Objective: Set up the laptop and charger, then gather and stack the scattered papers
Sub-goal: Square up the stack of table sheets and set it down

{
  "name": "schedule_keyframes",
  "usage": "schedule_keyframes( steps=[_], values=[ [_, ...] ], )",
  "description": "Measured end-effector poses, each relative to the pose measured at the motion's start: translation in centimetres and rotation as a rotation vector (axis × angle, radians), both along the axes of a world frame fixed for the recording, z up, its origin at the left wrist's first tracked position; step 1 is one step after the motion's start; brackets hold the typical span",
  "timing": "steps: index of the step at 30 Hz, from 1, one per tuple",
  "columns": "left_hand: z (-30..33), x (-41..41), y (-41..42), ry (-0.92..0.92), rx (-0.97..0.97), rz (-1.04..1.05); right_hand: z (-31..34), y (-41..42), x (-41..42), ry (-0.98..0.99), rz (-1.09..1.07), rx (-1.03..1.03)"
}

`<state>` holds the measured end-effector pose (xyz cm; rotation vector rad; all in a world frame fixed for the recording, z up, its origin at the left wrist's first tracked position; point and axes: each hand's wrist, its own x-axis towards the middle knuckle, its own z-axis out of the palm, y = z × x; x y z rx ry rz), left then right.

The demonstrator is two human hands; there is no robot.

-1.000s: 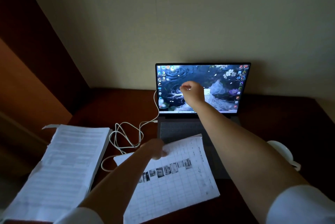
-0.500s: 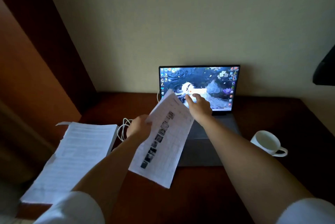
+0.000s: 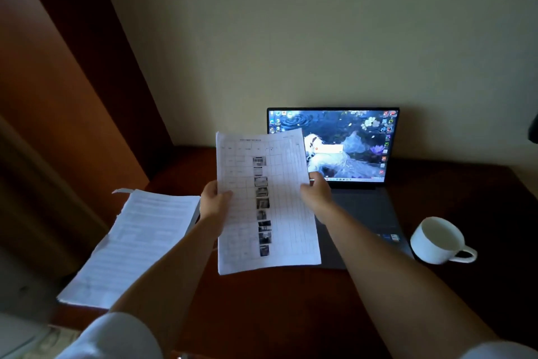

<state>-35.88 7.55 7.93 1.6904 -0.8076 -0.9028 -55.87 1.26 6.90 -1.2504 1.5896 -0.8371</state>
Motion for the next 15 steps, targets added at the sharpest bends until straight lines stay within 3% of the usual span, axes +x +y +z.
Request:
schedule_keyframes(
  steps=[7,15],
  values=[
    [-0.7,1.3,0.9,-0.122,0.109,0.115,-1.4,0.4,3.9,0.026,0.036,-0.041],
    [-2.5,10.6,3.6,-0.097,0.204,0.123,-3.9,3.7,12.0,0.049,0.087,0.022]
  ],
)
